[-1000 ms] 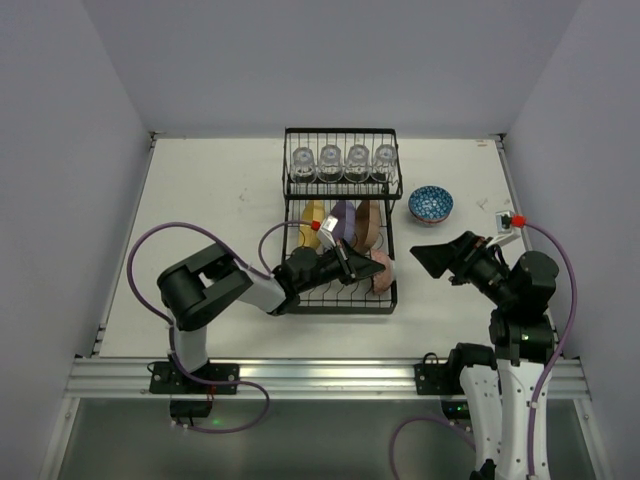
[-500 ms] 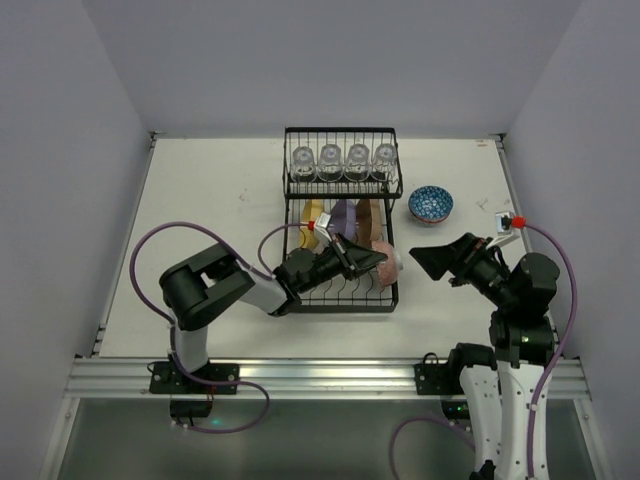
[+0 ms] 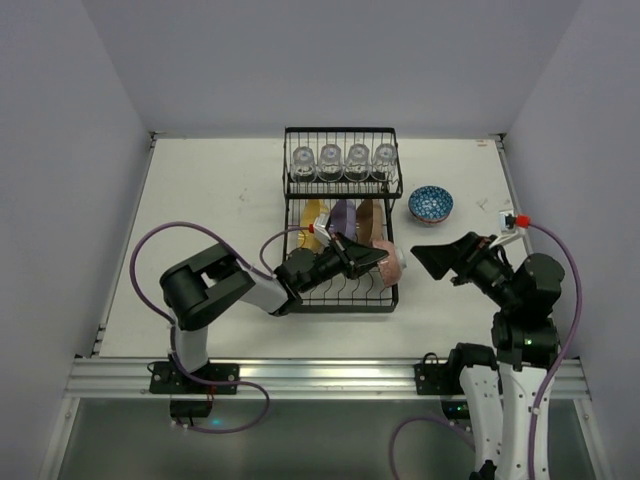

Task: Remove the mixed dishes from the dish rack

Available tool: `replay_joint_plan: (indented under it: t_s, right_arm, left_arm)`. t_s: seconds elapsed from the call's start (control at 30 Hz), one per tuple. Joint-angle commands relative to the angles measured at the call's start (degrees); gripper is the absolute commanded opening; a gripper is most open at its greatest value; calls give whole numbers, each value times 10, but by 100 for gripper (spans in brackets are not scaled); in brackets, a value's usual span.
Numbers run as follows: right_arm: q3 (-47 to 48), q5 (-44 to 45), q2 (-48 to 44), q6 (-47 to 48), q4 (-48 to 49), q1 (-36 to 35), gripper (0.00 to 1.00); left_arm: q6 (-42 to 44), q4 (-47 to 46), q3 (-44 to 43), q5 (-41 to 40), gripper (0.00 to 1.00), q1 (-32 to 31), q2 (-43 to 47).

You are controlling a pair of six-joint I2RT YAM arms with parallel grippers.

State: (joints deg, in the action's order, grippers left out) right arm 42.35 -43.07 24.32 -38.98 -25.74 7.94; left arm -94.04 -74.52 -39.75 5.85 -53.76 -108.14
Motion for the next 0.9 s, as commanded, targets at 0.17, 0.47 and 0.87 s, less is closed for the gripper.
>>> replay_joint_plan:
  t_s: [0.17,0.47,0.87]
  right_arm:
    - [77,45,5,22,-38,2,97]
    - [142,70,26,39,-68,2,97]
    - [178,60,51,70,-102,2,97]
  left_arm:
    - [55,-209,-26,69,0,-10,89]
    - [220,-3,-31,80,0,-24,231]
    - [696,750,-291,44,0,-93,370]
